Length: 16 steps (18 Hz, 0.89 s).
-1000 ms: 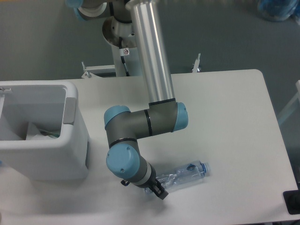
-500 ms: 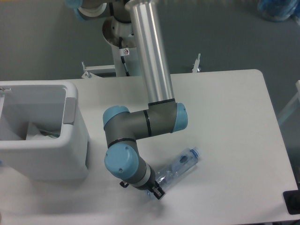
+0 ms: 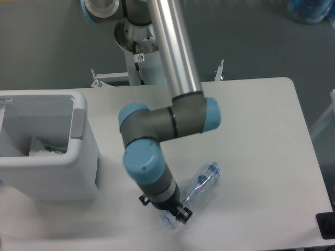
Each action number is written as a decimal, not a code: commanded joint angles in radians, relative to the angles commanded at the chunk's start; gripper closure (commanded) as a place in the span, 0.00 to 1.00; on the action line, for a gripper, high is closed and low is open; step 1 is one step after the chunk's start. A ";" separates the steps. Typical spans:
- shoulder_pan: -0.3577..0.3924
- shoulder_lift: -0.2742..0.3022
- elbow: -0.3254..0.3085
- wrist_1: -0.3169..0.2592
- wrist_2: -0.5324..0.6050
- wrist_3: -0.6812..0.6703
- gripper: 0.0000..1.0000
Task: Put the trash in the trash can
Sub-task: 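Lift the bottle and carry it over the trash bin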
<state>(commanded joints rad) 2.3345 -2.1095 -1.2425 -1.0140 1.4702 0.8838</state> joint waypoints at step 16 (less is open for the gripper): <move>0.062 0.250 0.066 0.000 -0.746 -0.322 0.59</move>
<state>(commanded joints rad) 2.3961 -1.8594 -1.1766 -1.0140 0.7243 0.5615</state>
